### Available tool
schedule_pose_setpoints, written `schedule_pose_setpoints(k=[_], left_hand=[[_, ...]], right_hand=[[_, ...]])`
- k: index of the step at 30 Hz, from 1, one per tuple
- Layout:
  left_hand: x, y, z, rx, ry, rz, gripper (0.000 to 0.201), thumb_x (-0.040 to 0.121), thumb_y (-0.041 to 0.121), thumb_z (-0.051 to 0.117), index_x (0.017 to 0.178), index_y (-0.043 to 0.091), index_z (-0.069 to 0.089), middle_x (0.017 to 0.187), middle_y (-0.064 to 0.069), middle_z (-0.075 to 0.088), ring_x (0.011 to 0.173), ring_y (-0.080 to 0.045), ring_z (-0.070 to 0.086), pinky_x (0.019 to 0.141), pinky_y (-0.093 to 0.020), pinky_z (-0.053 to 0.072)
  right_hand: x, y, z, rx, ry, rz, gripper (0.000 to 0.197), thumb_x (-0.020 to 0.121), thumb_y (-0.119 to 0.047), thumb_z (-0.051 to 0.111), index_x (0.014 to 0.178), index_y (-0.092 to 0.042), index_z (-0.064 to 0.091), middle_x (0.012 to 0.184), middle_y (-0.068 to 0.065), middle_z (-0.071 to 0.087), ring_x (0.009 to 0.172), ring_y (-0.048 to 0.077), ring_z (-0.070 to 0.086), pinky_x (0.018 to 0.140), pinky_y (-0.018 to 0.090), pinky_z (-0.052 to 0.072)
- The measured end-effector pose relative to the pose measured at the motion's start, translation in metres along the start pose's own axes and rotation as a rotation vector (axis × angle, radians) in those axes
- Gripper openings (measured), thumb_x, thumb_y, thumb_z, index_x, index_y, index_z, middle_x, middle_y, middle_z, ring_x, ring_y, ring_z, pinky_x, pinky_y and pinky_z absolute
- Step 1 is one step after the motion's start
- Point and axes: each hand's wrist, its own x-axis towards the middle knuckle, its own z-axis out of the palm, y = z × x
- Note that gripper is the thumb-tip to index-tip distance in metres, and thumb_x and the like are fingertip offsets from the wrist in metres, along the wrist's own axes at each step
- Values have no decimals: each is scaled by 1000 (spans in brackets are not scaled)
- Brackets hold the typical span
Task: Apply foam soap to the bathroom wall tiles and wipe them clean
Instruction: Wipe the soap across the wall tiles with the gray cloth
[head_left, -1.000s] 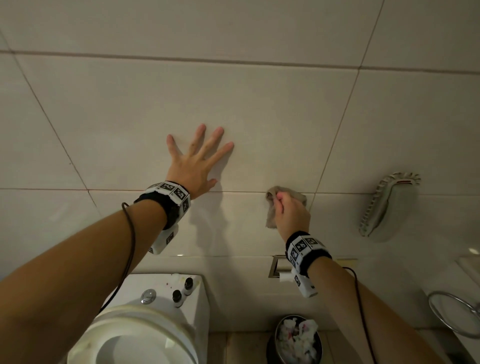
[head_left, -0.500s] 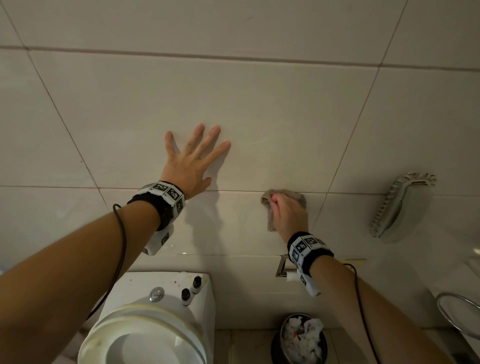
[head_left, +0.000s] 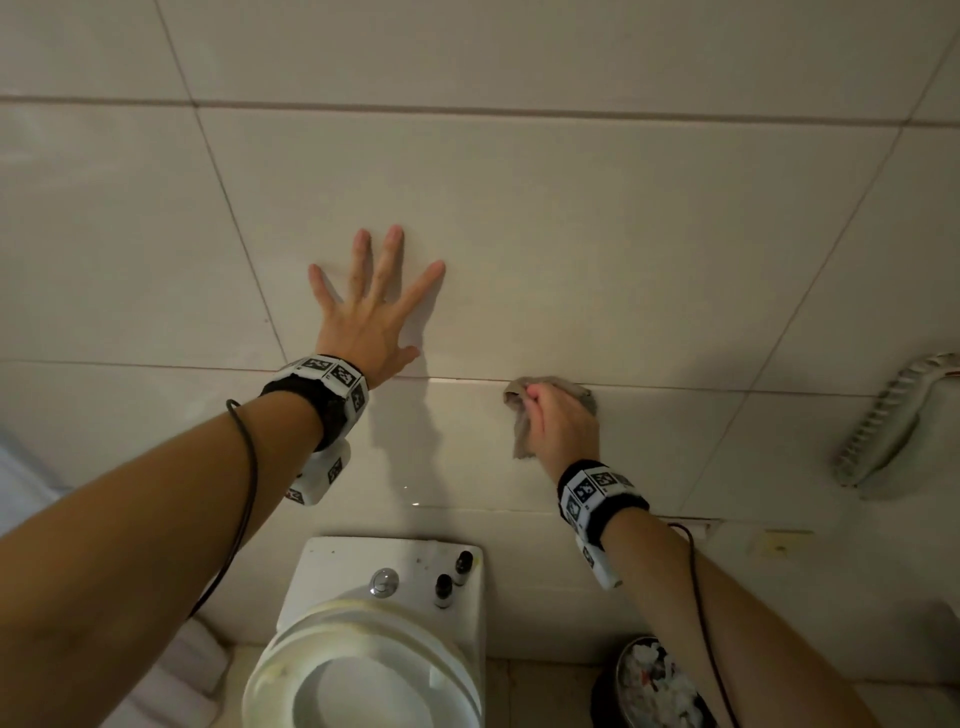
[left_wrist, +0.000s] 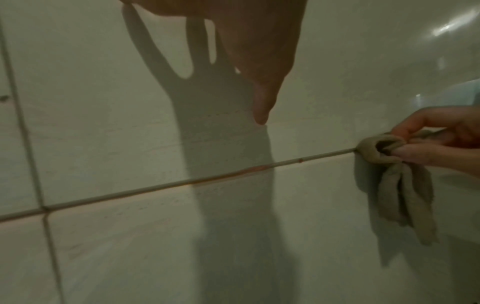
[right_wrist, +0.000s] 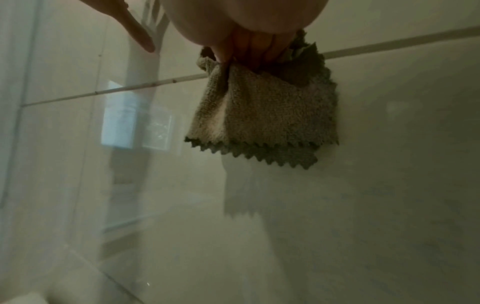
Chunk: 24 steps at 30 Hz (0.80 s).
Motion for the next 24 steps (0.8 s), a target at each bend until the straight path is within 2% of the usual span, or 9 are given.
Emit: schedule_pose_setpoints(k=[3, 5, 9, 12, 14, 16, 18, 22, 24], left_hand=[[-6, -25, 6, 19, 18, 19, 126, 70, 51, 85, 155, 45, -7, 165, -8, -17, 152, -45, -5, 98, -85, 25], [-9, -36, 12, 36, 49, 50, 126, 69, 49, 86, 156, 45, -5, 166, -8, -15, 152, -44, -3, 96, -86, 26], [-12, -40, 19, 40, 78, 76, 135, 64, 51, 88, 155, 45, -11, 165, -9, -14, 152, -45, 0, 96, -88, 23], [-12, -39, 22, 56, 76, 86, 138, 63, 57, 86, 155, 44, -16, 165, -12, -13, 152, -46, 1, 95, -88, 24], [-12, -40, 26, 55, 76, 89, 134, 66, 58, 84, 155, 44, -14, 165, -12, -14, 152, -45, -1, 96, -87, 24], [-16, -40, 27, 47, 73, 80, 129, 69, 57, 82, 155, 45, -13, 165, -12, -13, 152, -45, -1, 97, -86, 24], [-18, -39, 27, 45, 55, 81, 124, 74, 56, 79, 155, 45, -14, 166, -12, -15, 152, -44, -3, 99, -85, 24], [-19, -46, 28, 63, 48, 97, 116, 80, 53, 75, 155, 45, -13, 166, -10, -15, 152, -42, -6, 102, -83, 23], [-20, -51, 28, 88, 57, 115, 114, 79, 52, 76, 156, 45, -9, 166, -9, -13, 153, -41, -3, 102, -83, 23]], right_hand=[[1, -27, 18, 14, -14, 140, 23, 100, -22, 55, 108, -6, 69, 101, 8, 73, 94, 24, 68, 78, 31, 51], [-1, -33, 21, 9, 8, 182, 25, 101, -25, 53, 109, -7, 69, 104, 8, 72, 96, 25, 67, 81, 32, 51], [-4, -33, 20, 6, 92, 125, 17, 95, -22, 63, 97, -7, 69, 91, 8, 74, 81, 28, 70, 70, 32, 54], [-4, -34, 23, 12, 109, 40, 31, 96, -32, 51, 94, -8, 70, 86, 5, 74, 76, 24, 69, 68, 26, 51], [-3, -40, 28, 29, 111, 3, 32, 95, -34, 49, 93, -9, 70, 85, 4, 74, 75, 22, 69, 68, 19, 45], [-3, -46, 36, 47, 107, -1, 21, 93, -27, 62, 94, -8, 70, 86, 5, 74, 76, 23, 70, 70, 19, 45], [-1, -52, 43, 55, 109, -10, 13, 90, -20, 70, 93, -8, 71, 85, 5, 74, 74, 23, 70, 69, 24, 52], [3, -65, 52, 45, 127, -59, 30, 94, -32, 51, 88, -10, 70, 80, 2, 73, 69, 18, 69, 63, 23, 53], [2, -66, 53, 41, 139, -60, 32, 94, -32, 49, 88, -9, 70, 78, 3, 73, 68, 18, 69, 62, 23, 53]])
